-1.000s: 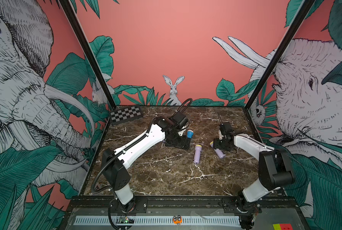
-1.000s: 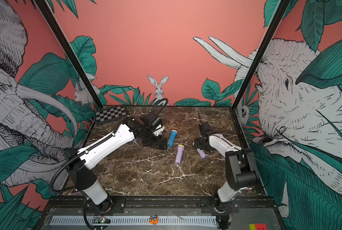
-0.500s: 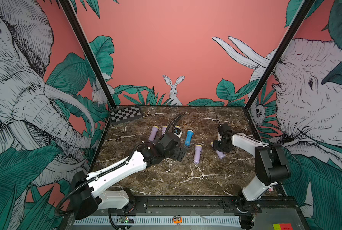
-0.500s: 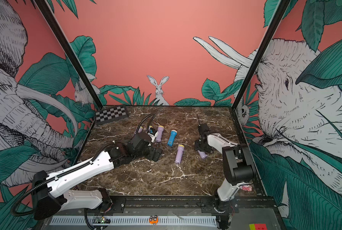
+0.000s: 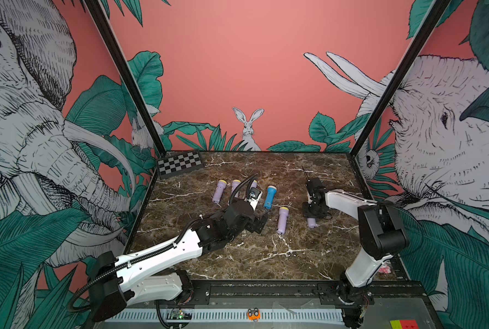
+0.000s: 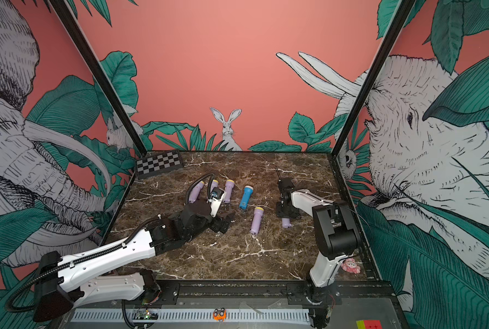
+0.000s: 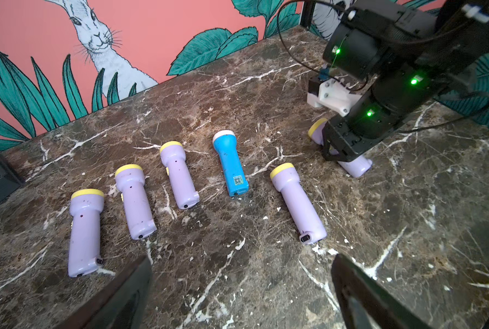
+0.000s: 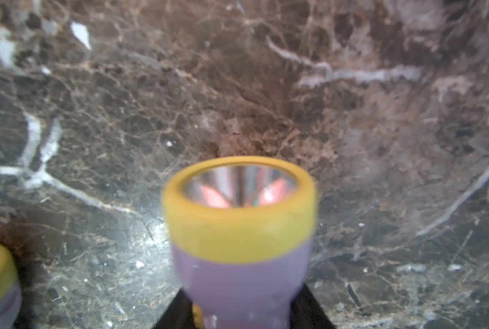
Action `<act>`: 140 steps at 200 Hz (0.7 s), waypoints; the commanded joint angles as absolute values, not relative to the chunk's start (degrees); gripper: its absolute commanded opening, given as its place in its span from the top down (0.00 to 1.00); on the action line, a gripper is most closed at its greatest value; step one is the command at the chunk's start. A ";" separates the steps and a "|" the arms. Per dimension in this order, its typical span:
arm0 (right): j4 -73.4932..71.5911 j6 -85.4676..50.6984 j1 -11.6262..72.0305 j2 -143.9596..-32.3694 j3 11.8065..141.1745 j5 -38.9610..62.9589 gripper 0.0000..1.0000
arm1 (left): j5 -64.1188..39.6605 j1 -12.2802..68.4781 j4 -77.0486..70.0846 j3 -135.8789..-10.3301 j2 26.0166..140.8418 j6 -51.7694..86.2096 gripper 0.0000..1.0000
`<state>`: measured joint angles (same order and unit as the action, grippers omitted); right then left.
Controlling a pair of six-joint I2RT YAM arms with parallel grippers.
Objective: Close the plug at the bottom of the flashlight
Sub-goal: Pick up the flashlight from the center of the board.
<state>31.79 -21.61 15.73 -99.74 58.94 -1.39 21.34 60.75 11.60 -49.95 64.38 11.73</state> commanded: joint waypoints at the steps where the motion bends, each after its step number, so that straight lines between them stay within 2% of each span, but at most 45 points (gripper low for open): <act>1: 33.34 -22.52 16.00 -100.81 59.44 -2.81 0.67 | 22.06 61.60 7.54 -48.38 63.18 10.37 0.01; 35: 35.07 -22.68 16.08 -99.46 61.09 -3.08 0.86 | 22.54 63.83 5.44 -47.00 64.01 8.45 0.01; 56: 37.43 -23.07 16.64 -97.47 62.84 -3.38 1.00 | 27.45 68.57 0.35 -44.31 63.56 0.82 0.01; 101: 44.13 -26.37 20.13 -90.36 70.01 0.02 1.00 | 34.72 77.45 -21.33 -35.76 65.49 -17.26 0.01; 140: 51.14 -31.25 26.33 -86.03 79.96 -2.09 1.00 | 39.61 79.34 -44.14 -36.23 77.04 -29.14 0.01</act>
